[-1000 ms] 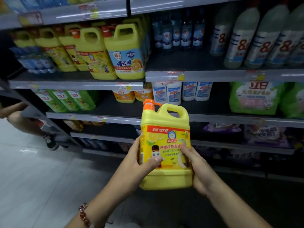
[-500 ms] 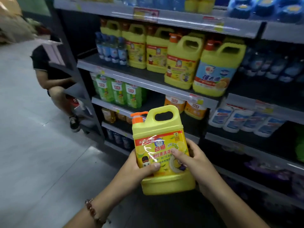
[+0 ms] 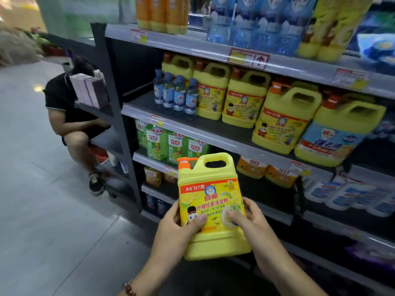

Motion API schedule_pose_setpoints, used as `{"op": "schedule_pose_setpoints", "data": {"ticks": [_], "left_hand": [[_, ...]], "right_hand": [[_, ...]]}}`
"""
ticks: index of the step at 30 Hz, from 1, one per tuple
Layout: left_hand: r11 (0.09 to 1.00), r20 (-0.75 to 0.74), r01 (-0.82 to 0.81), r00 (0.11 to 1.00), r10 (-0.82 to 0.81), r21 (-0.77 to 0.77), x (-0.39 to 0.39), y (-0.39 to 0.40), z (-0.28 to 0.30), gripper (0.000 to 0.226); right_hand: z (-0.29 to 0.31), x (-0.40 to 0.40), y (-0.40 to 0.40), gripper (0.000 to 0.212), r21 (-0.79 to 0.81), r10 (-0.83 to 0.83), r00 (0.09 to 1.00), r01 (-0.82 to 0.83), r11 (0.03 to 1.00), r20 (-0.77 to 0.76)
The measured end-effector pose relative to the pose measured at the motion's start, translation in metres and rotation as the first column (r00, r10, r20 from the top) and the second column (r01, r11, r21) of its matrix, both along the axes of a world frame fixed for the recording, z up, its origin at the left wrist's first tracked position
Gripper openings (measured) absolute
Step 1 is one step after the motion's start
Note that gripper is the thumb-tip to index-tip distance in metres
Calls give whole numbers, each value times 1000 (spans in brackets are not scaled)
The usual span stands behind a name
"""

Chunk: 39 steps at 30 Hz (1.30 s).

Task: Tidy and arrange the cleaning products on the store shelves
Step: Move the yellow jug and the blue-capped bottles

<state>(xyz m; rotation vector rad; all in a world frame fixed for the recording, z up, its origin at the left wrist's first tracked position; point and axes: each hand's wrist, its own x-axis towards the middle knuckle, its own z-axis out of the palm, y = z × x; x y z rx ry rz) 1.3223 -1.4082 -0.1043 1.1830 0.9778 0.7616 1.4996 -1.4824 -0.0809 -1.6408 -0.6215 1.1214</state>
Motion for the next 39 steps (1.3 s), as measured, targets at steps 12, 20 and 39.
{"op": "schedule_pose_setpoints", "data": {"ticks": [12,20,39], "left_hand": [[928,-114,278,960,-257,250,96,149,40,55],[867,-275,329,932,-235,374,150,256,67,50],[753,-156,300,953,-259,586,237,341,3,96]], "right_hand": [[11,61,120,81,213,-344,937,325,921,59],[27,102,217,73,336,-463,882,413,846,81],[30,102,267,79,250,-586,755,531,810,295]]}}
